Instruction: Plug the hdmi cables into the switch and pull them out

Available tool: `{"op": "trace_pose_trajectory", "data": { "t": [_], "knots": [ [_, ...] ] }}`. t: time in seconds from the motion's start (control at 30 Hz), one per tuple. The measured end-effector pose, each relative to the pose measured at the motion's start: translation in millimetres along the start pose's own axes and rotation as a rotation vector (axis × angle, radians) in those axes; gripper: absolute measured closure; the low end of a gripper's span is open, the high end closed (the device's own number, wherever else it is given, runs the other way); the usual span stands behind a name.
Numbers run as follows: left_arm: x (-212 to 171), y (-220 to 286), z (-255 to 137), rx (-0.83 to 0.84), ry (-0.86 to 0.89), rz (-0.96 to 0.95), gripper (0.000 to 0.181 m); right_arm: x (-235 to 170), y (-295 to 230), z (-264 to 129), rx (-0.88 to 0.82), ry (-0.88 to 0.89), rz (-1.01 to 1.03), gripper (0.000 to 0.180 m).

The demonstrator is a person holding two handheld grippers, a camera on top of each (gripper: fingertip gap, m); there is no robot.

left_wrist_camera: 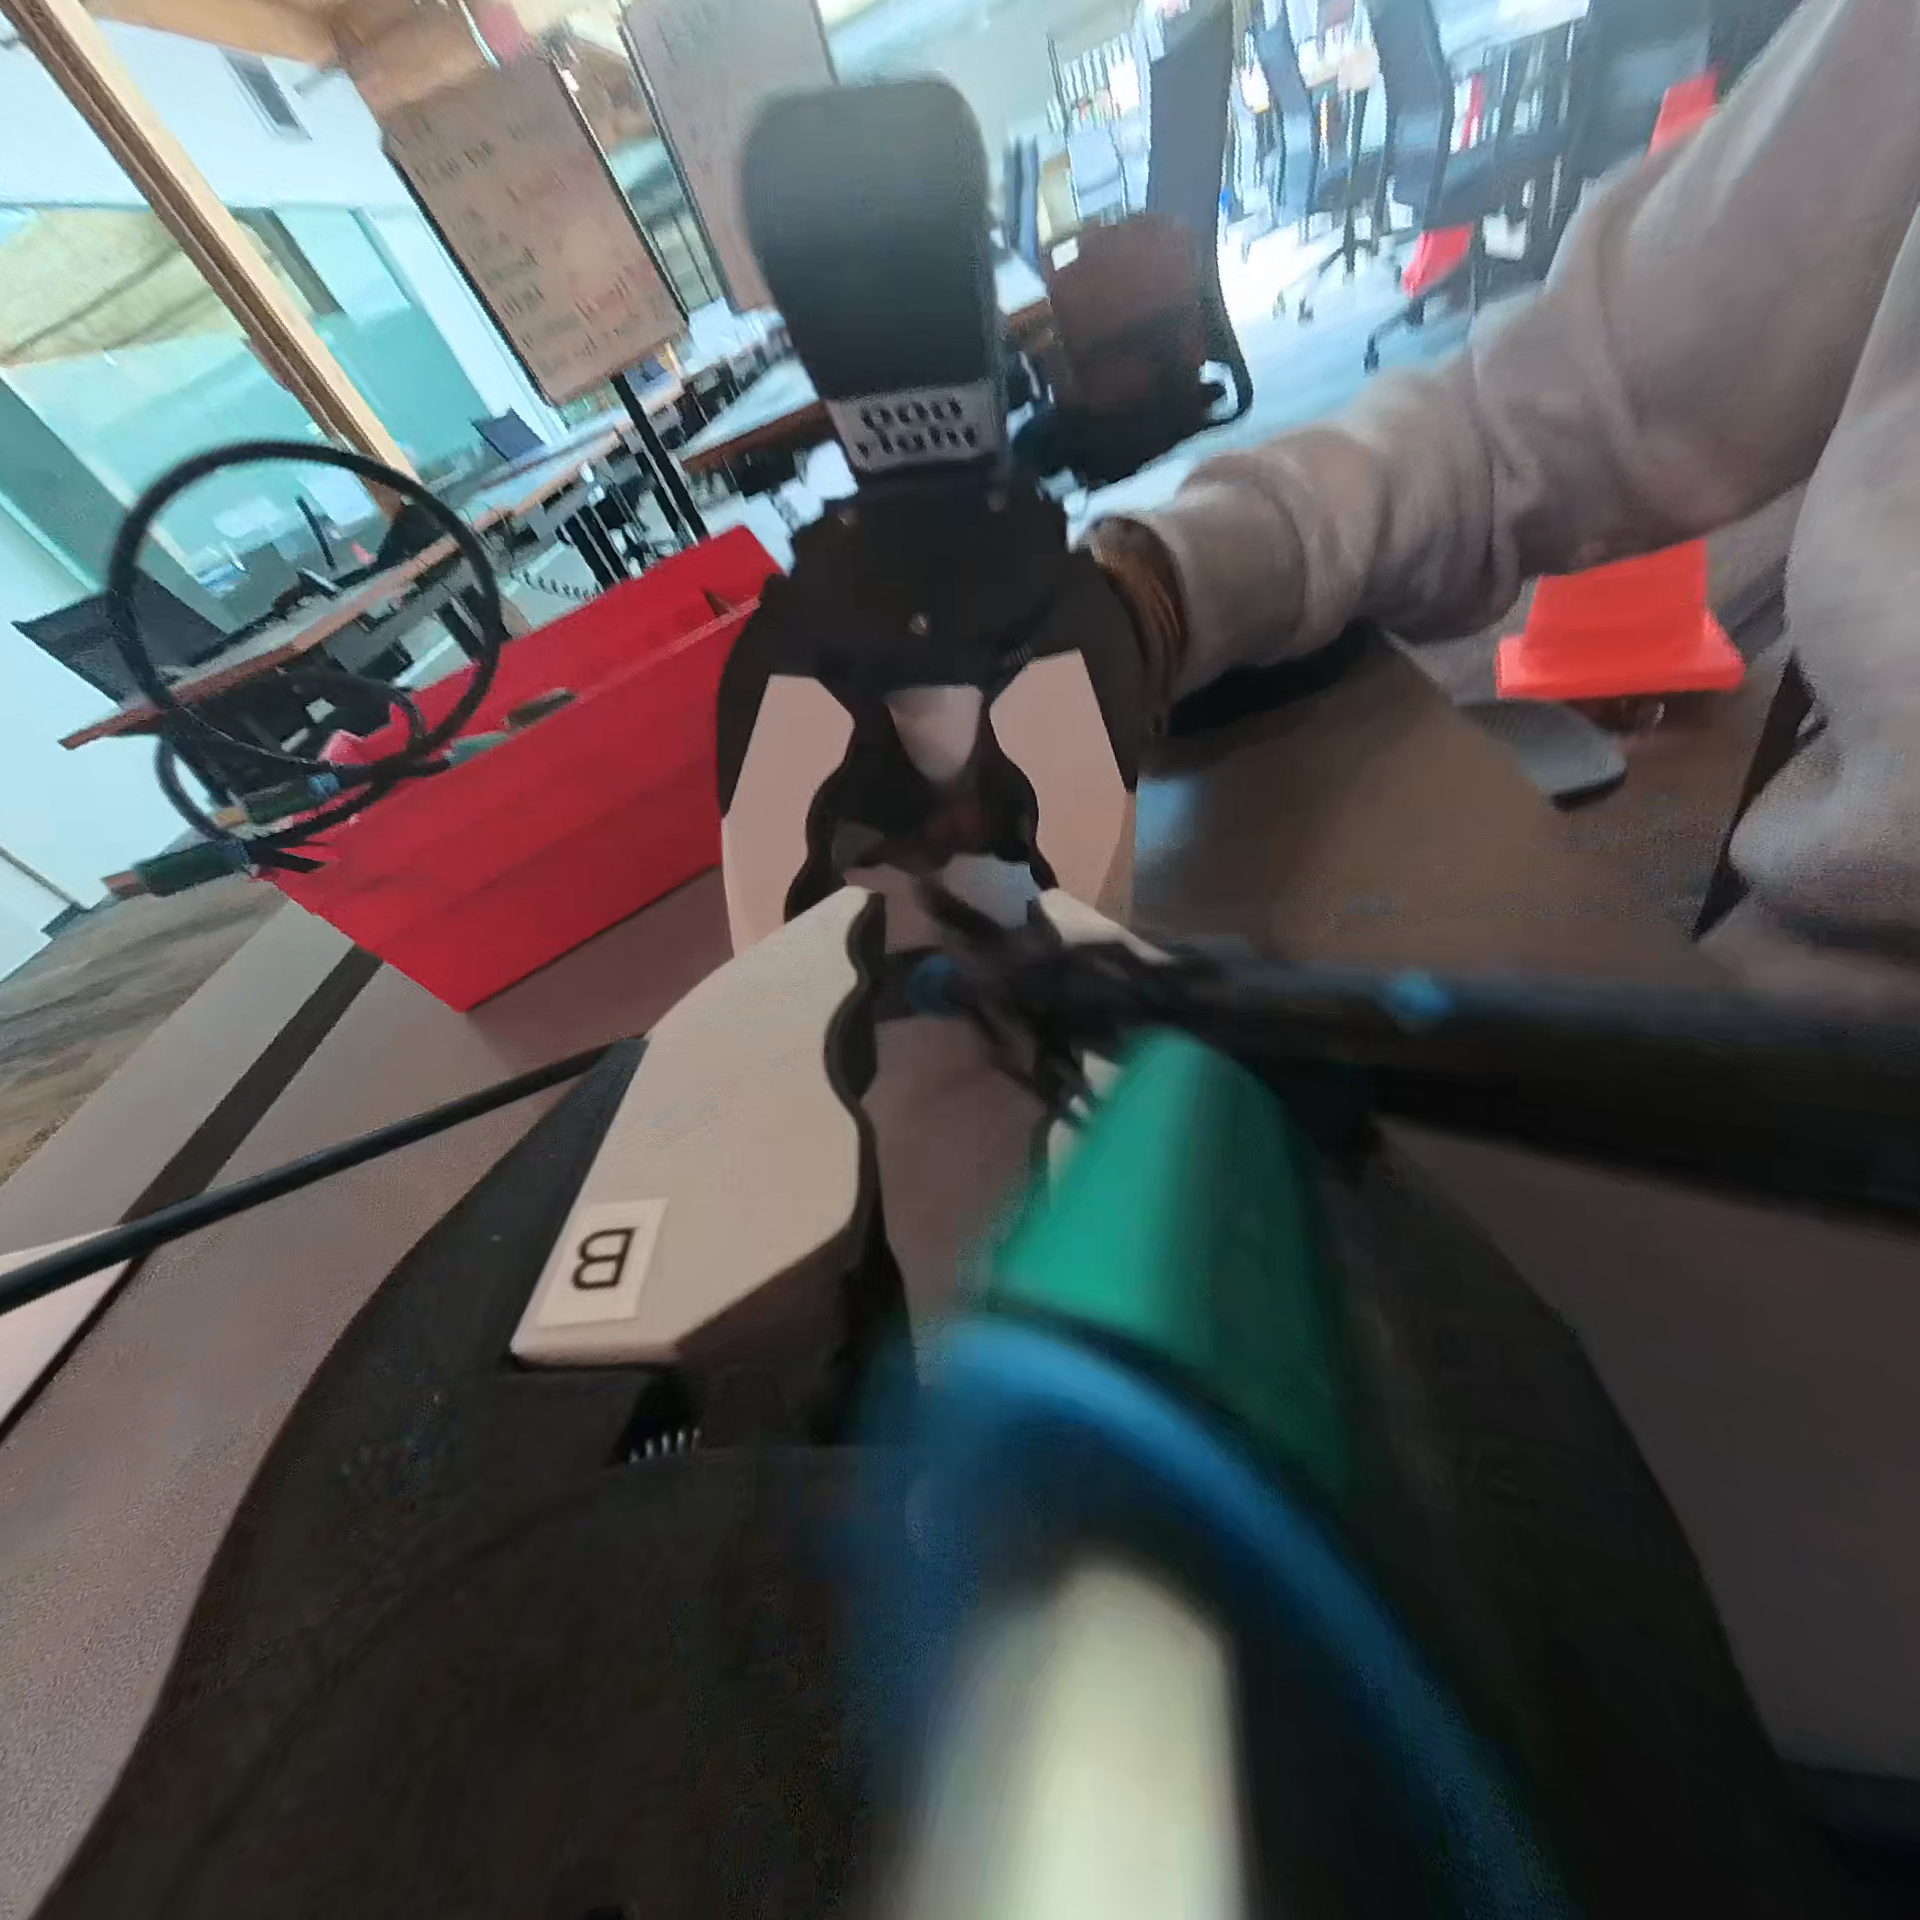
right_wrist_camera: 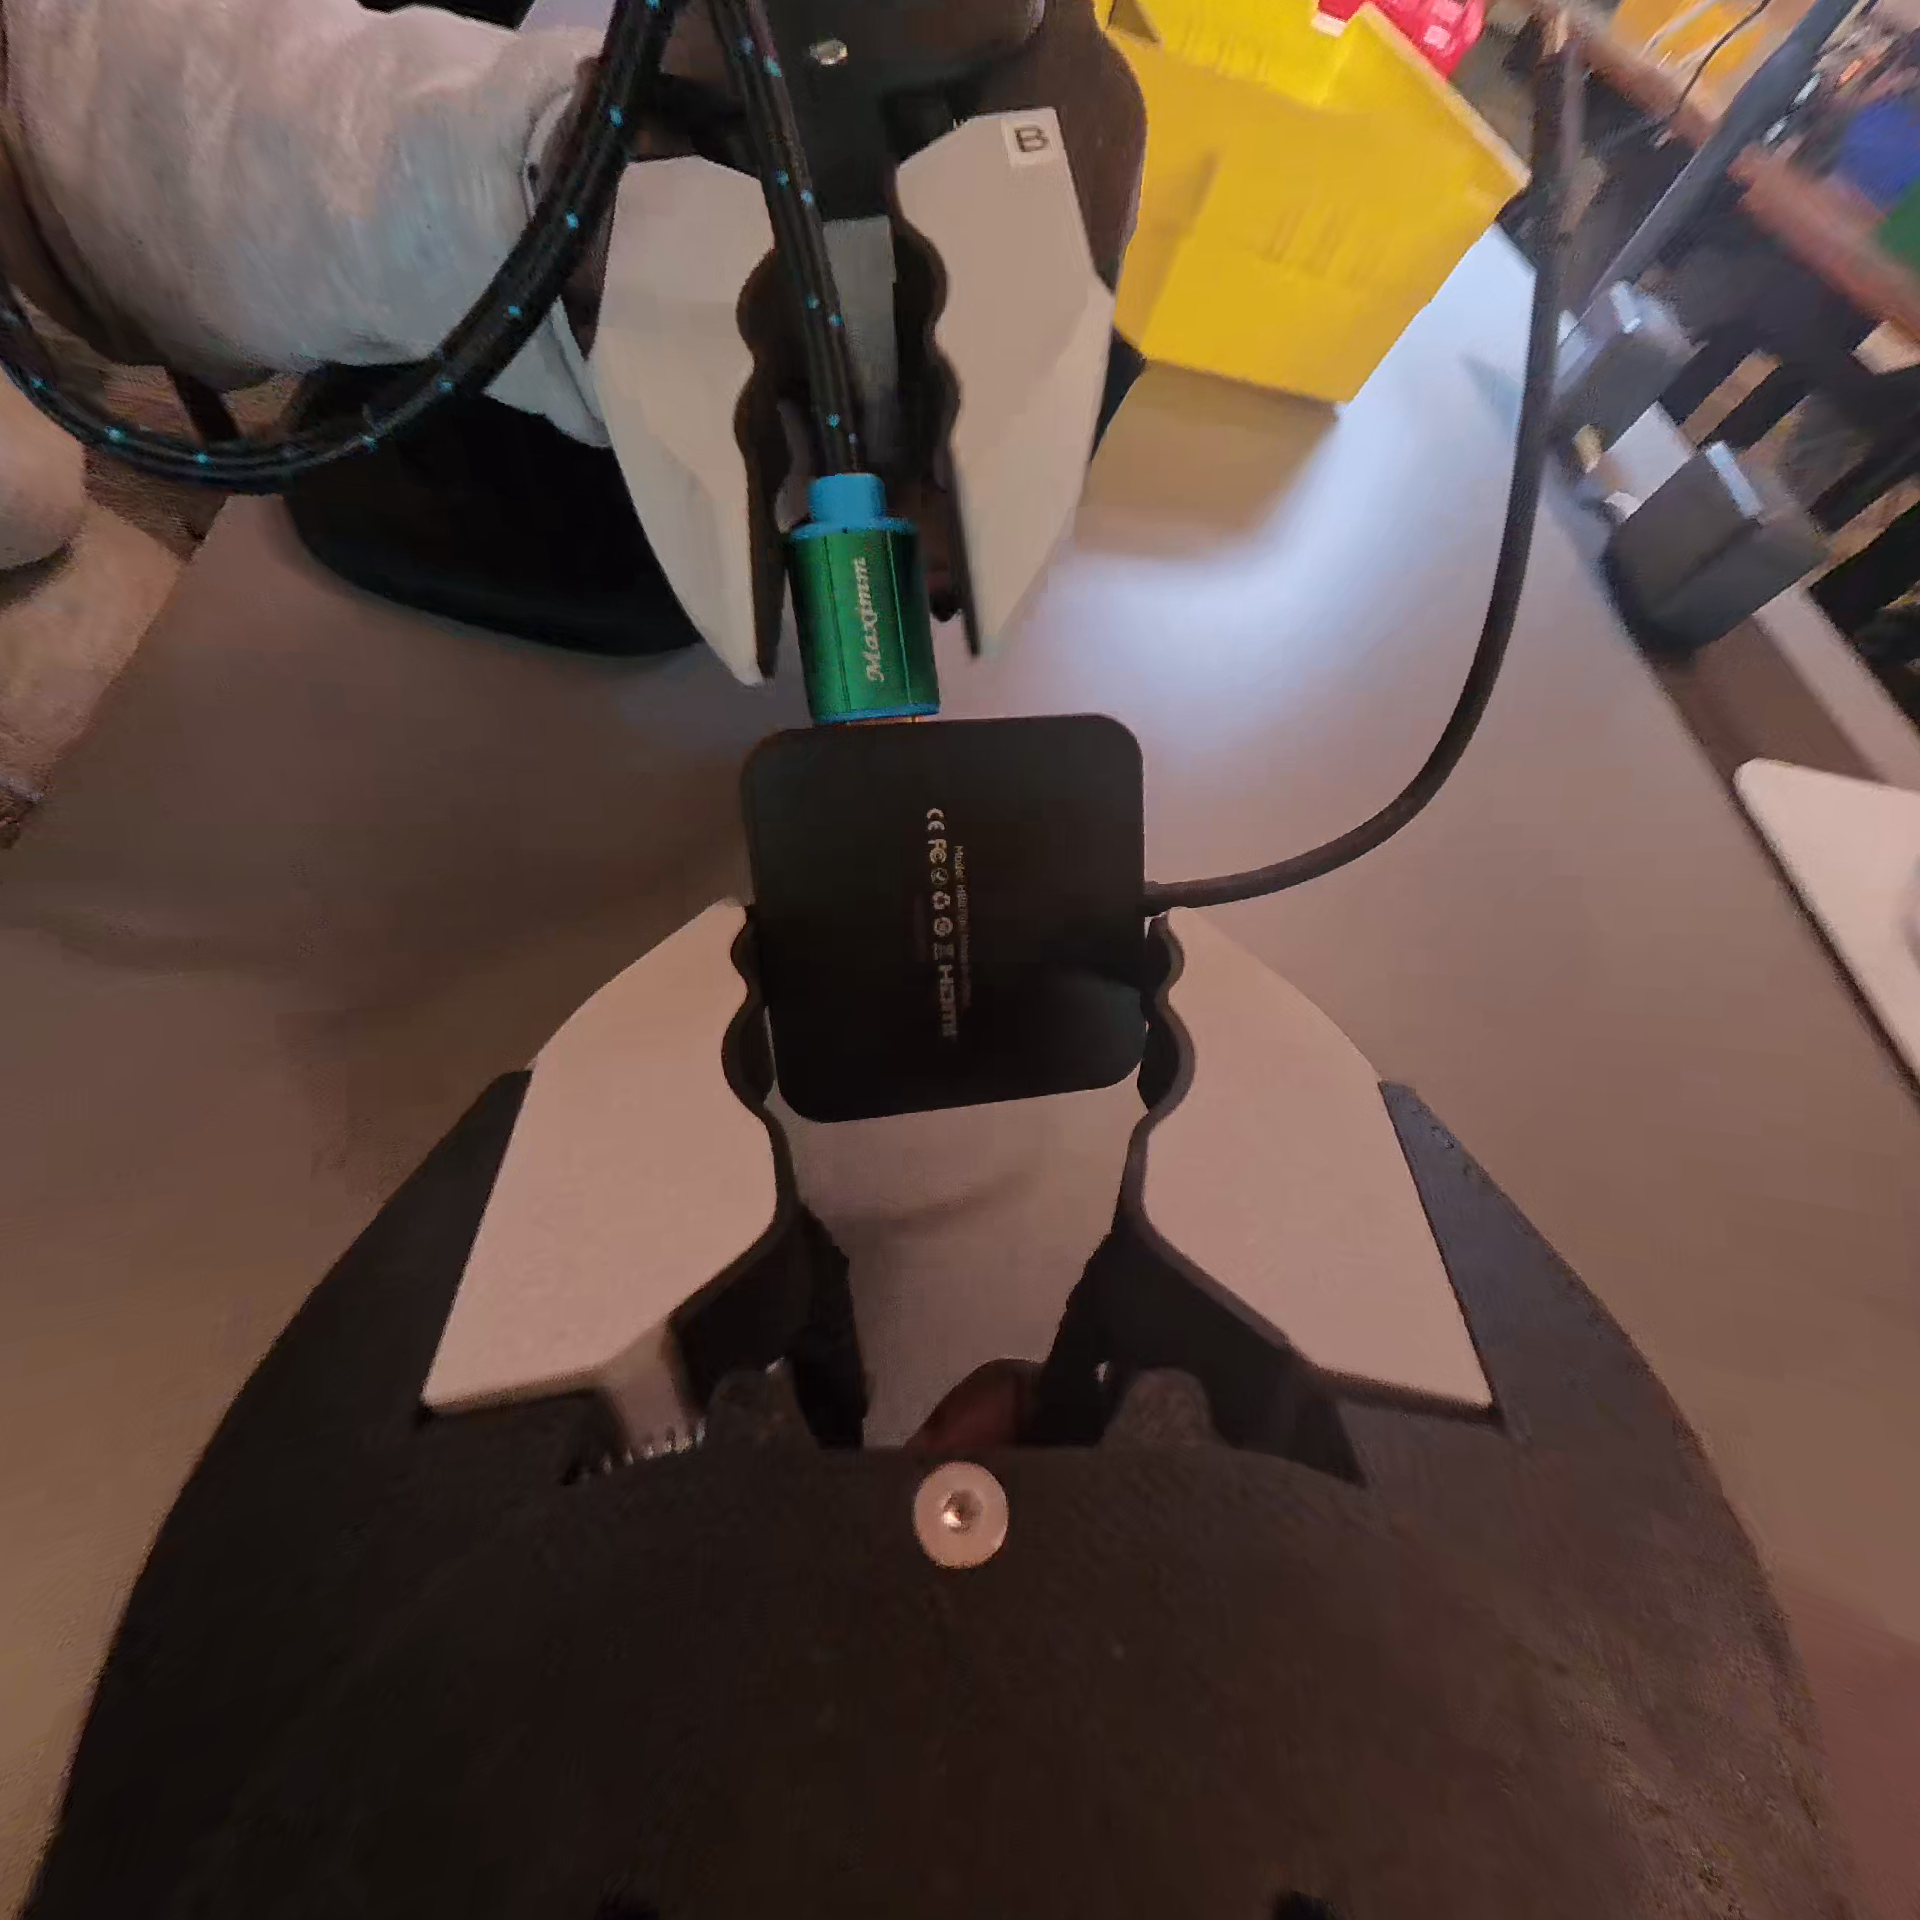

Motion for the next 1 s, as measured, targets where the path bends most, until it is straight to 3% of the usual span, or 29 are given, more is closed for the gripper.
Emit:
{"op": "trace_pose_trajectory", "data": {
  "t": [0.03,0.3,0.7,1.0],
  "knots": [
    [3.1,-1.7,-0.8,0.011,0.022,-0.015,0.151,2.7,0.4,-1.2,-0.02,0.012,-0.026,0.11],
    [11.1,-22.9,-7.1,0.161,0.088,-0.084,0.129,23.5,8.8,-19.1,-0.195,0.133,-0.148,0.11],
    [9.2,-77.1,-35.2,0.57,0.185,-0.226,0.129,46.9,24.6,-53.2,-0.346,0.299,-0.106,0.11],
    [6.7,-85.0,-40.7,0.653,0.183,-0.23,0.13,112.5,86.0,-175.3,-0.668,0.348,0.03,0.11]
  ]
}}
Point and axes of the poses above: each gripper's, where its closed fingertips meet, z out along the fingers, x out of its top, y = z × x across the jaws, the point moved 4 cm from there along -z, back along the fingers, and after that the axes turned 8 degrees about x, right-handed, at the moved point
